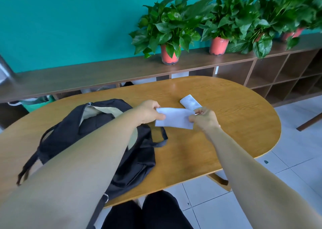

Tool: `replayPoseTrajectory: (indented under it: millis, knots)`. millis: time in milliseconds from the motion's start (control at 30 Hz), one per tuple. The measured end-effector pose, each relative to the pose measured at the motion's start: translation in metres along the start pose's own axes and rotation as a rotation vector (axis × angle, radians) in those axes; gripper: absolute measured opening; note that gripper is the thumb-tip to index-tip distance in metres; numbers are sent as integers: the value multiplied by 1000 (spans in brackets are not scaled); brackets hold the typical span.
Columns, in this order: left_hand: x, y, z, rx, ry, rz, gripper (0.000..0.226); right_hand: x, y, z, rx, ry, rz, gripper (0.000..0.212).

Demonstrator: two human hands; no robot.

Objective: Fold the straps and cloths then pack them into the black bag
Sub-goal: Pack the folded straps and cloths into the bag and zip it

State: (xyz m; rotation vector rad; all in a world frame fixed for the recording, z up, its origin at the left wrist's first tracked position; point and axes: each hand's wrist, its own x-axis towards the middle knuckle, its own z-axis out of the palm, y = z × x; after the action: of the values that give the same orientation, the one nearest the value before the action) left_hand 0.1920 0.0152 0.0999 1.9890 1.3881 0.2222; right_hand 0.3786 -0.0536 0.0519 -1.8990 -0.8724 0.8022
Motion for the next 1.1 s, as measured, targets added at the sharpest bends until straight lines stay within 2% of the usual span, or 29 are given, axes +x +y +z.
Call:
replayPoseTrajectory:
  millis: [67, 133, 200, 267, 400, 533, 667, 700, 767, 833, 867, 967, 1100]
  knots:
    - [-14, -8, -16, -34, 36, 17, 36, -11, -15, 5, 5, -29, -42, 19]
    - [-29, -22, -33, -65, 70, 12, 10, -22, -30, 15, 0, -64, -89, 19]
    - [-46, -40, -51, -83, 98, -6, 12, -33, -46, 33, -16, -83, -141, 22]
    - [-64, -62, -69, -97, 114, -52, 3, -45, -61, 54, -45, -122, -178, 22]
    - [-99, -108, -91, -175, 151, -140, 17, -67, -81, 101, -158, -225, -226, 21]
    - [-116, -150, -92, -214, 209, -231, 19, -87, -86, 142, -347, -249, -245, 23]
    - [-118, -174, -79, -121, 239, -275, 34, -94, -81, 170, -497, -211, -278, 32]
    - [-117, -177, -77, -80, 244, -276, 33, -94, -80, 175, -538, -190, -296, 33]
    - [-113, -183, -71, -21, 269, -281, 14, -96, -78, 183, -609, -155, -328, 33]
    - [-109, -188, -67, -6, 303, -295, 21, -95, -74, 190, -665, -124, -345, 32]
    - [-106, -191, -65, -12, 296, -310, 16, -95, -72, 192, -689, -114, -348, 32]
    - [-103, -196, -59, 4, 301, -345, 43, -92, -65, 197, -735, -114, -340, 29]
    - [-101, -203, -53, 70, 339, -353, 37, -89, -60, 198, -720, -95, -345, 24]
